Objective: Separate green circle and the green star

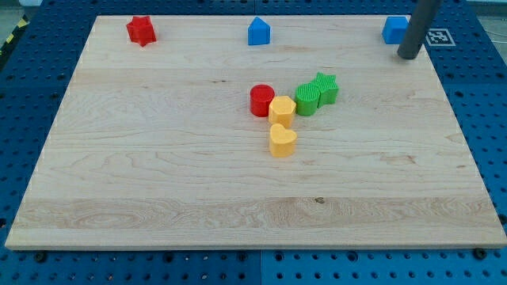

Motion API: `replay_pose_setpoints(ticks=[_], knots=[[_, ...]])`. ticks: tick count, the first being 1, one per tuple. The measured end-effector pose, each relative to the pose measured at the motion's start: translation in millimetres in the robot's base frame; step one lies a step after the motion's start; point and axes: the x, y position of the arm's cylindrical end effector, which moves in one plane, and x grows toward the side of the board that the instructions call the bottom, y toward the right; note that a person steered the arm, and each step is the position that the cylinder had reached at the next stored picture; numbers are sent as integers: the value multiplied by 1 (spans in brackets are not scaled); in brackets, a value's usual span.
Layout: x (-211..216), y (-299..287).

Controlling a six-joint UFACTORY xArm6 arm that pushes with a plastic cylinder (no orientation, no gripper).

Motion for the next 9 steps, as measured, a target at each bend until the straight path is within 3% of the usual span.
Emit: replay_pose_setpoints(ticks=[2,4,6,9], knots=[[56,2],[61,2],[105,-12],[138,-93]])
